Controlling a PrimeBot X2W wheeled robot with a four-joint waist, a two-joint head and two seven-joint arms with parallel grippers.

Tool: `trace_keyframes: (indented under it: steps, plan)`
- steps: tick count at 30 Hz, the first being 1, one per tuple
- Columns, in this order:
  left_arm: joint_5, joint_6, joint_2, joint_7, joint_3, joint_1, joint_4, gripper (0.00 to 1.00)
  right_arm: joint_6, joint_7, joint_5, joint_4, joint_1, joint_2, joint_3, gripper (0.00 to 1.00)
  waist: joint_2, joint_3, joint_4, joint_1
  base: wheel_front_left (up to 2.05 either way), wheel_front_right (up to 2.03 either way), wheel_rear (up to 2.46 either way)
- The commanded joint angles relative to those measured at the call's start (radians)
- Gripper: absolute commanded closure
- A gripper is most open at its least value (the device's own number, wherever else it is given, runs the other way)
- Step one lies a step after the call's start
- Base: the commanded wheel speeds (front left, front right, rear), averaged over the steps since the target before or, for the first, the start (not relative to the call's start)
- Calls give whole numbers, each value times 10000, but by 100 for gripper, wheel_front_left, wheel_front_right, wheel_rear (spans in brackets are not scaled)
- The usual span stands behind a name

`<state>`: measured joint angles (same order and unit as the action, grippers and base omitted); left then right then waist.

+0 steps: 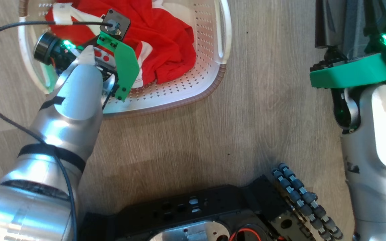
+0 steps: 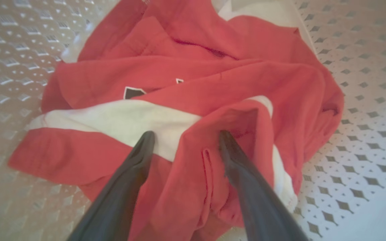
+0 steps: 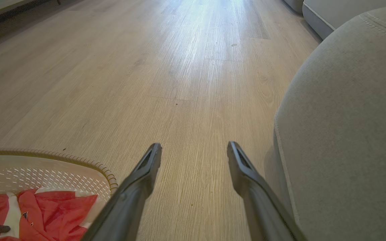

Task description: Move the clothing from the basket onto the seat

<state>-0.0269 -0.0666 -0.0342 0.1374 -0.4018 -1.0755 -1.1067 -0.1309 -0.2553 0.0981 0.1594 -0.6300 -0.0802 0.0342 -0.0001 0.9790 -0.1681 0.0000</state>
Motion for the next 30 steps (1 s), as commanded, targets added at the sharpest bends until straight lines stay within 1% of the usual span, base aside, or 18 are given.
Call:
trace_keyframes:
  steps: [1, 6, 12, 13, 14, 15, 17, 20, 26, 30]
  plan:
    - [-119, 103, -234, 35, 33, 37, 33, 0, 2, -65, 95, -278, 174, 153, 175, 0, 1, 38, -42, 0, 0, 0, 0]
    - [-214, 92, -372, 409, -157, -272, -746, 0, 2, -65, 198, -308, 42, 215, 306, 0, 1, 169, -250, 0, 0, 0, 0]
    - [-39, -77, -440, 706, -181, -426, -1296, 0, 2, -65, 310, -285, 29, 256, 317, 0, 1, 254, -514, 0, 0, 0, 0]
    - [-9, -116, -433, 666, -196, -434, -1326, 40, 2, -65, 326, -280, 46, 261, 284, 0, 1, 251, -534, 0, 0, 0, 0]
    - [50, -161, -414, 603, -193, -433, -1347, 98, 2, -65, 336, -264, 64, 265, 254, 0, 1, 227, -538, 0, 0, 0, 0]
    - [105, -211, -383, 555, -206, -423, -1367, 100, 2, -65, 331, -242, 91, 267, 221, 0, 1, 175, -522, 0, 0, 0, 0]
    - [237, -318, -306, 370, -243, -389, -1355, 100, 2, -65, 306, -180, 175, 272, 136, 0, 1, 3, -446, 0, 0, 0, 0]
    - [514, -406, -216, -169, -257, -267, -1179, 100, 2, -65, 270, -85, 334, 274, 3, 0, 1, -431, -248, 0, 0, 0, 0]
    - [1227, -481, -166, -1478, -221, 368, -732, 100, 2, -65, 163, 51, 914, 149, -344, 0, 1, -1861, 368, 0, 0, 0, 0]
    - [1820, -399, -163, -2463, -31, 978, -439, 100, 2, -65, 122, 208, 1386, 36, -409, 0, 1, -3020, 736, 0, 0, 0, 0]
